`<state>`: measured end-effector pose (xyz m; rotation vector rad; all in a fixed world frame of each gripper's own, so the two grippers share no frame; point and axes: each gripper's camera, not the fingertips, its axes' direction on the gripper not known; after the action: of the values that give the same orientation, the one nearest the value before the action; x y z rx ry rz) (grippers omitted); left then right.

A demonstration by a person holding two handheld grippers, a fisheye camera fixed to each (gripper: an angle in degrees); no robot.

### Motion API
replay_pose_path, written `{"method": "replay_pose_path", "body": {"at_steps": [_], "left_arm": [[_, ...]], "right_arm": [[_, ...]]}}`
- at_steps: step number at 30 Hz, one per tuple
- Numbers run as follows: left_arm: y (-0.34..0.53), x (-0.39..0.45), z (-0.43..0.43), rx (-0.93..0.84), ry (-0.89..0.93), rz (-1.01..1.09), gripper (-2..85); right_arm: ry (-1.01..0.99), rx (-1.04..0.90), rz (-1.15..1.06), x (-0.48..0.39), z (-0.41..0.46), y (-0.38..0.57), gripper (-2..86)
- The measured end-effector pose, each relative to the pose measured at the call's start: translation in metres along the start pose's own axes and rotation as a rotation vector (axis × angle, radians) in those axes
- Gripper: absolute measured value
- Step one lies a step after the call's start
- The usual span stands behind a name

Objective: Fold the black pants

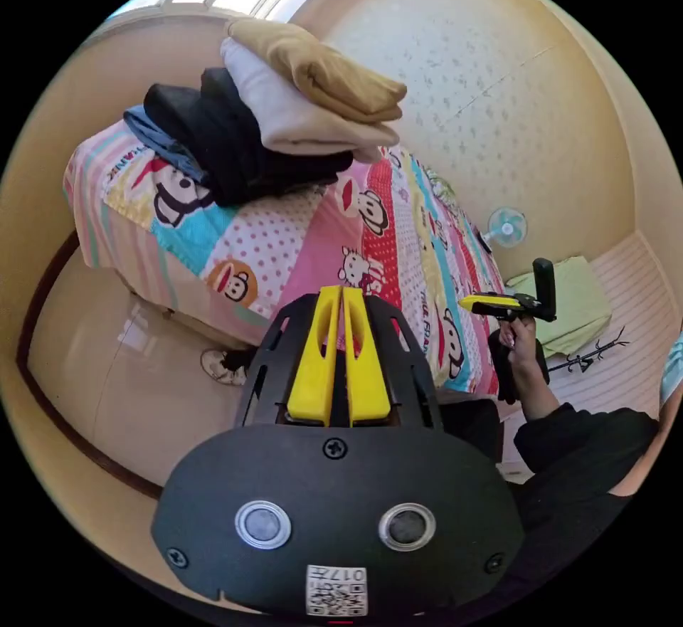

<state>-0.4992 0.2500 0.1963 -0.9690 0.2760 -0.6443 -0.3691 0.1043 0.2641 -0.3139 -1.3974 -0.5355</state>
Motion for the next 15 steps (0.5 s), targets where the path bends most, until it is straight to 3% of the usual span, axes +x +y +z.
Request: {"method": "replay_pose_path", "body": {"at_steps": [4, 8, 11, 15], "left_arm": [[-0.003, 0.058, 0.077, -0.155, 0.147, 0.104, -1.0], [-0.026, 0.159, 0.143, -0.318, 0.294, 0.384, -0.9], [-0.025, 0.256, 0.188, -0.400, 0.469, 0.641, -0.8], [-0.011, 0.364, 0.261, -0.506, 0.452, 0.793, 1.8]], "right_arm": [[0.034, 0.076, 0.369, 0.042, -0.030, 0.152, 0.5], [-0.002, 0.446, 0.778, 0.059, -0.087, 0.320, 0.7], [0.111, 0.653, 1.017, 0.056, -0.117, 0.420, 1.0], [0.112, 0.839, 1.118, 0.059, -0.138, 0.496, 2.1]]}}
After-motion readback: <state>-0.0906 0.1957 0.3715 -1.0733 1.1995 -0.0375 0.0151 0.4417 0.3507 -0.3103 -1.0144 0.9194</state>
